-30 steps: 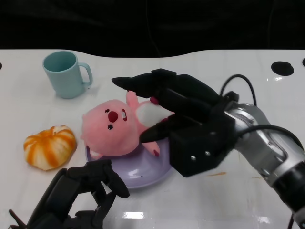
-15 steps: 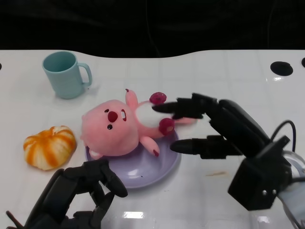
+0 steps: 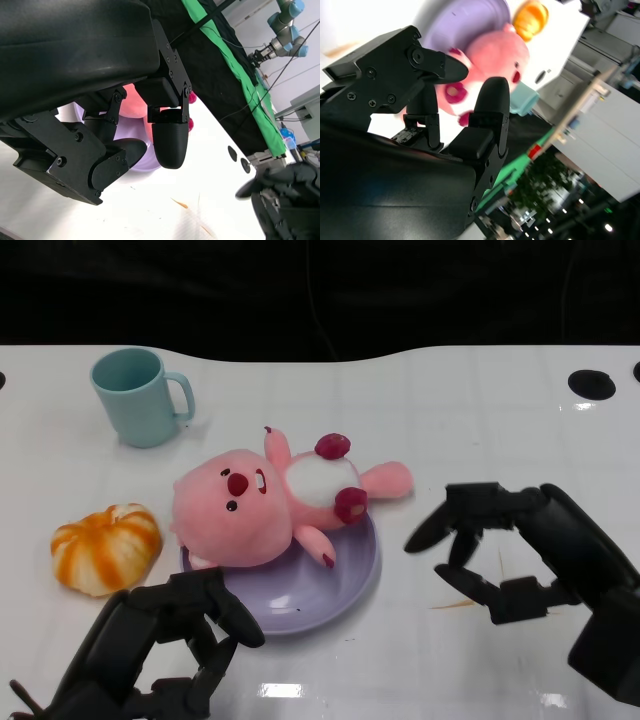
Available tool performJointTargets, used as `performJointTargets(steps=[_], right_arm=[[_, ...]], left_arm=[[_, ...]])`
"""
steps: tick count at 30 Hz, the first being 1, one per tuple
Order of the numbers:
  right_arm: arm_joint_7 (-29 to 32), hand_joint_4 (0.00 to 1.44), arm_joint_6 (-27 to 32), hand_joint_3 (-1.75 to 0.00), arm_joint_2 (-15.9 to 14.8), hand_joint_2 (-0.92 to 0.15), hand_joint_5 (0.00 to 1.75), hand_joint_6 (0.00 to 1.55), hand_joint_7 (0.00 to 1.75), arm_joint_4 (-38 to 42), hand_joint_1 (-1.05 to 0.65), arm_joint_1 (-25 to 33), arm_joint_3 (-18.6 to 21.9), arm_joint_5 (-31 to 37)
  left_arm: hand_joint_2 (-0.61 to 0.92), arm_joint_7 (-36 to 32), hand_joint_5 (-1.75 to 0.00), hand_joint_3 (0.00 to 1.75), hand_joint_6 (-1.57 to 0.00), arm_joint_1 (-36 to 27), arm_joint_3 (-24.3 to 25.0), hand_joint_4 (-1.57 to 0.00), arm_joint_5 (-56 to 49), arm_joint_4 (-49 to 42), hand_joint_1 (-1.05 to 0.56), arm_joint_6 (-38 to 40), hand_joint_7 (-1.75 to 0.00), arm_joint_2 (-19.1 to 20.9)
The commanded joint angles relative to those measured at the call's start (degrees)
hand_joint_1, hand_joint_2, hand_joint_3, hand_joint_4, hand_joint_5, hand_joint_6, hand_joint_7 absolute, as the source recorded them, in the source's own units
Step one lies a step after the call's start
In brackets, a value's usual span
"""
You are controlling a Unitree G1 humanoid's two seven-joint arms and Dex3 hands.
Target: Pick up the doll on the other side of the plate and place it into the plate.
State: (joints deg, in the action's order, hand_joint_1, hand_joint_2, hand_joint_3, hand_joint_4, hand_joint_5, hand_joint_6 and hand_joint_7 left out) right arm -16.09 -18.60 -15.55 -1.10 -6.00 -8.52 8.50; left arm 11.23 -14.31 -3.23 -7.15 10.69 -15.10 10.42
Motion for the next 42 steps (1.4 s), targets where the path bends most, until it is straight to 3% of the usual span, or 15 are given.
performJointTargets(steps=[1,4,6,12,18,27,42], right_arm=[[-2.5,0.85,4.6,-1.12,-2.0,-0.44,1.36,0.88,1.03,-4.8,0.07,3.6,1.8,-3.1],[-3.8,0.85,8.9,-1.17,-2.4,-0.43,1.33,0.88,1.06,-9.4,0.13,6.6,3.0,-5.2],[-4.1,0.83,11.4,-1.26,-2.6,-0.40,1.41,0.87,1.11,-12.3,0.17,8.2,3.6,-5.9],[-3.9,0.84,14.0,-1.34,-2.1,-0.39,1.50,0.87,1.19,-15.8,0.20,10.5,3.7,-6.1],[-2.6,0.88,12.3,-1.48,-0.6,-0.33,1.59,0.87,1.29,-12.2,0.23,10.1,2.9,-5.3],[-3.1,0.90,9.0,-1.51,-1.2,-0.33,1.75,0.83,1.52,-3.9,0.19,7.3,2.9,-3.9],[-3.8,0.90,6.8,-1.50,-1.8,-0.31,1.75,0.79,1.55,-2.9,0.16,7.0,3.5,-3.4]], left_arm=[[0.51,-0.7,-1.55,1.10,-0.85,0.6,0.0,-0.79,-0.8,0.0,-0.07,0.3,-1.13,0.5],[0.51,-0.6,-1.56,1.10,-0.85,0.7,0.0,-0.78,-0.5,-0.1,-0.07,0.1,-1.14,0.5],[0.50,-0.6,-1.57,1.10,-0.85,0.7,0.1,-0.78,-0.4,-0.1,-0.07,0.1,-1.14,0.6],[0.50,-0.1,-1.57,1.10,-0.85,0.5,0.7,-0.78,0.6,-0.4,-0.07,-0.3,-1.13,1.1],[0.51,0.4,-1.56,1.09,-0.85,0.5,1.4,-0.77,1.1,-0.9,-0.07,-0.3,-1.12,1.8],[0.52,0.6,-1.54,1.08,-0.85,0.8,1.4,-0.78,1.0,-1.9,-0.07,-1.3,-1.10,2.6],[0.53,0.1,-1.55,1.08,-0.85,0.7,1.2,-0.77,1.8,-2.1,-0.05,-1.4,-1.11,2.6]])
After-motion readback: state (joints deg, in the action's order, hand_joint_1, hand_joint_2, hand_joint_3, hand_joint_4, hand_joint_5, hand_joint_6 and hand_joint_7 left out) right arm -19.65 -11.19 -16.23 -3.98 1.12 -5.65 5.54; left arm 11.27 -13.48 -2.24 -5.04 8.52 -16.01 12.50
